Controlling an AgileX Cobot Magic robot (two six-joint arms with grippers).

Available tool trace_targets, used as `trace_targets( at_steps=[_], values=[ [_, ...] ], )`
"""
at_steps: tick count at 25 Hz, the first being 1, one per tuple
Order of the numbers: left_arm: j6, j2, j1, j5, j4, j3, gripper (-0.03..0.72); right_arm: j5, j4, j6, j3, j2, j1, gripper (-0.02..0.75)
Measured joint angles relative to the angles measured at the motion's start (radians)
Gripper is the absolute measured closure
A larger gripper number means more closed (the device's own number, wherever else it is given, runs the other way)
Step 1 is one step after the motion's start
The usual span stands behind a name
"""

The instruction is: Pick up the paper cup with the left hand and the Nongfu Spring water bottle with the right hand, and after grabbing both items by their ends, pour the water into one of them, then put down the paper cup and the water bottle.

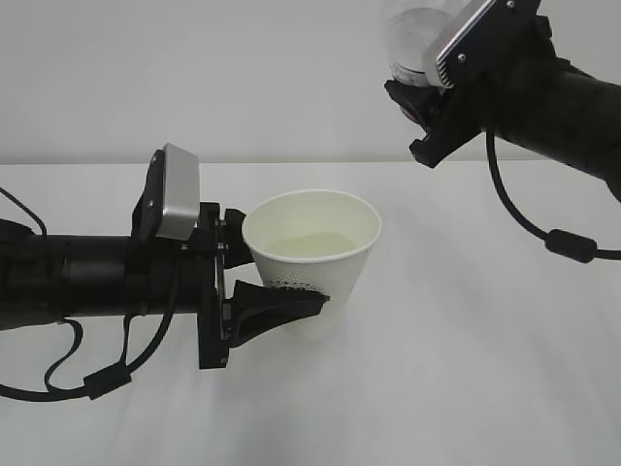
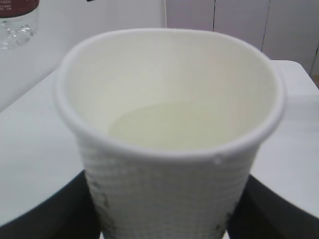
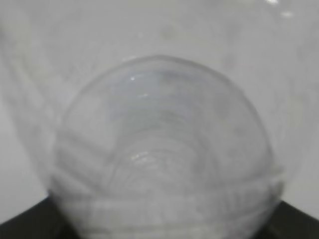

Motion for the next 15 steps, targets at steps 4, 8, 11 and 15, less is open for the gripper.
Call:
trace_targets(
  at_steps=[4,8,11,15],
  values=[
    [0.000,0.000,0.000,0.000,0.000,0.000,0.202,0.000,0.000,0.077,0.000,0.000,0.000,0.280],
    [0.000,0.000,0.000,0.000,0.000,0.000,0.202,0.000,0.000,0.153,0.000,0.000,0.000,0.280],
    [0.000,0.000,0.000,0.000,0.000,0.000,0.202,0.000,0.000,0.197,0.000,0.000,0.000,0.280],
    [0.000,0.000,0.000,0.000,0.000,0.000,0.202,0.000,0.000,0.260,0.000,0.000,0.000,0.280]
  ],
)
